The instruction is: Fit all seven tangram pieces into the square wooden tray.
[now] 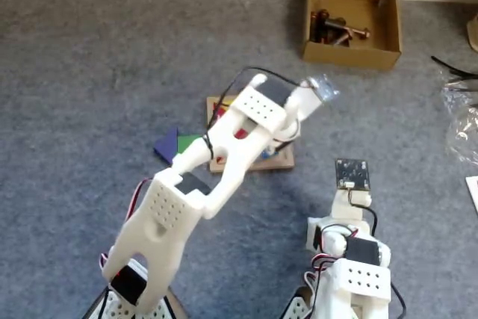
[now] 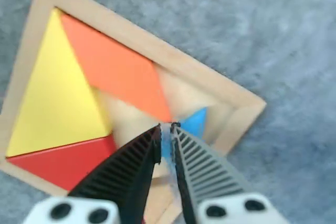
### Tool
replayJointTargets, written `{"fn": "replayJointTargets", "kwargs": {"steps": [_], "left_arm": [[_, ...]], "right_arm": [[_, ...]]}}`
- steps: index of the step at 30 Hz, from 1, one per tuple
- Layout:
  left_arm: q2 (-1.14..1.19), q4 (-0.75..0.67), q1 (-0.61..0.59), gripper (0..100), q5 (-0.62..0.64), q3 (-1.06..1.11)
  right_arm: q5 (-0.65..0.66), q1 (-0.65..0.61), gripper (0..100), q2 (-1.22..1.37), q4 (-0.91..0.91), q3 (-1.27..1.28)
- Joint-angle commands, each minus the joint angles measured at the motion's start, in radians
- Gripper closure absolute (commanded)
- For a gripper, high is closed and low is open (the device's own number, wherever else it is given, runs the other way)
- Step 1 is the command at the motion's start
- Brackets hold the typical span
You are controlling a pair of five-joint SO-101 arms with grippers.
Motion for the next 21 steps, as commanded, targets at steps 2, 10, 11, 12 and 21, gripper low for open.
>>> {"fn": "replayJointTargets", "kwargs": {"steps": [2,10,11,12,21], "left_arm": [[-0.018,-0.015,-0.038,95,0.006,-0.008],[-0.018,-0.014,-0.097,95,0.006,-0.007],[-0.021,-0.014,-0.099,95,0.006,-0.007],[-0.024,-0.014,-0.104,95,0.006,-0.008],[-0.016,-0.011,-0.031,95,0.008,-0.071]], "right_arm": [[-0.003,0.033,99.3,-0.001,0.015,0.031],[-0.003,0.033,99.3,-0.001,0.015,0.031],[-0.003,0.033,99.3,-0.001,0.015,0.031],[-0.003,0.033,99.3,-0.001,0.015,0.031],[-0.003,0.033,99.3,-0.001,0.015,0.031]]}}
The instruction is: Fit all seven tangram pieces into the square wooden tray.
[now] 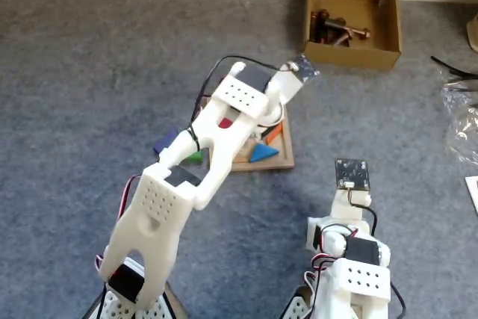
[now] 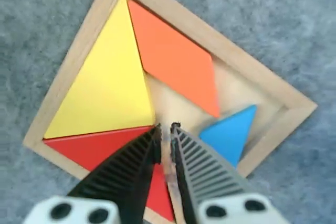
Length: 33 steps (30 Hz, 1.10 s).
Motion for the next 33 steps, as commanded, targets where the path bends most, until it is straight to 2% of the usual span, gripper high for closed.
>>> {"fn": "replayJointTargets", "kwargs": {"steps": [1,7,12,20,23,33], "left_arm": [[-0.016,-0.009,0.068,95,0.008,-0.05],[-0.015,-0.057,0.14,95,-0.011,-0.016],[-0.018,-0.137,0.177,95,-0.129,0.062],[-0.016,-0.203,0.183,95,-0.12,0.065],[-0.016,-0.204,0.191,95,-0.074,0.064],[-0.007,-0.203,0.205,95,-0.071,0.068]], "right_arm": [[-0.003,0.033,99.3,-0.001,0.015,0.031],[-0.003,0.033,99.3,-0.001,0.015,0.031],[-0.003,0.033,99.3,-0.001,0.015,0.031],[-0.005,0.033,99.3,-0.001,0.015,0.031],[-0.003,0.033,99.3,-0.001,0.015,0.031],[-0.006,0.033,99.3,-0.001,0.015,0.031]]}}
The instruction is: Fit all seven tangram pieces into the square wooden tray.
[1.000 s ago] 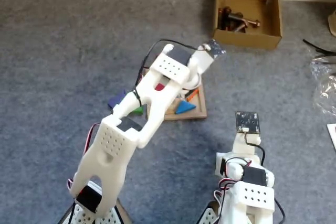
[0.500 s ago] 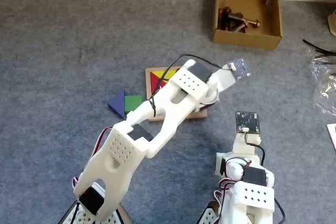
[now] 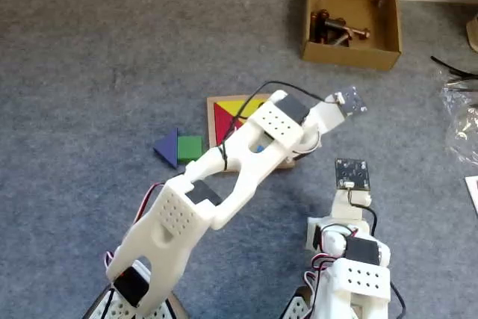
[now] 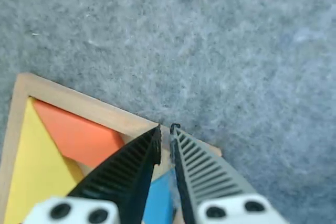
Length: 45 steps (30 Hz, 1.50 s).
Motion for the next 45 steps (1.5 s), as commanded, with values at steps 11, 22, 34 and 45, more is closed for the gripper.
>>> {"fn": "replayJointTargets", "kwargs": {"steps": [11,22,34,45], "left_arm": [[0.068,-0.006,0.008,95,0.009,-0.012],[0.064,-0.005,0.001,95,0.063,-0.012],[0.067,0.16,-0.028,95,0.138,-0.12],[0.071,0.204,-0.038,95,0.169,-0.117]], "right_arm": [[-0.006,0.031,99.3,-0.001,0.013,0.031],[-0.006,0.031,99.3,-0.001,0.013,0.031],[-0.008,0.03,99.3,-0.001,0.013,0.031],[-0.008,0.031,99.3,-0.001,0.013,0.031]]}}
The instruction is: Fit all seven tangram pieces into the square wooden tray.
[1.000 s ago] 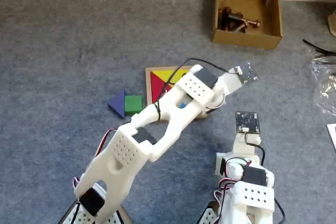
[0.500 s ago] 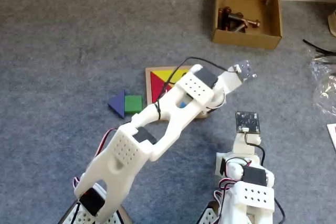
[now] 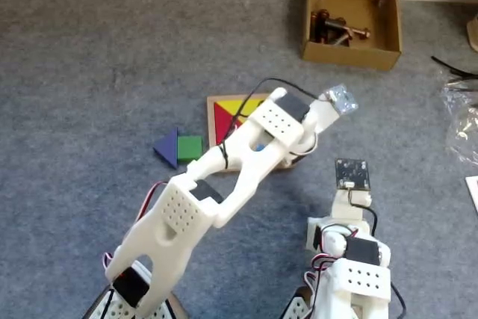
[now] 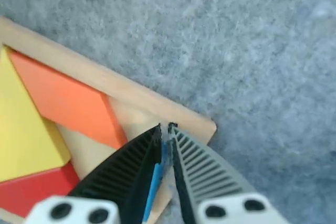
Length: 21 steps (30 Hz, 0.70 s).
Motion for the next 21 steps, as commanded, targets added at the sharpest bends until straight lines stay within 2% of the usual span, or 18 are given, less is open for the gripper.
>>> {"fn": "replayJointTargets", "kwargs": {"steps": [1,21], "left_arm": [[-0.005,0.025,-0.025,95,0.028,-0.025],[-0.004,0.015,-0.12,95,0.026,-0.03]], "right_arm": [[-0.008,0.031,99.3,-0.001,0.013,0.031],[-0.008,0.031,99.3,-0.001,0.013,0.031]]}}
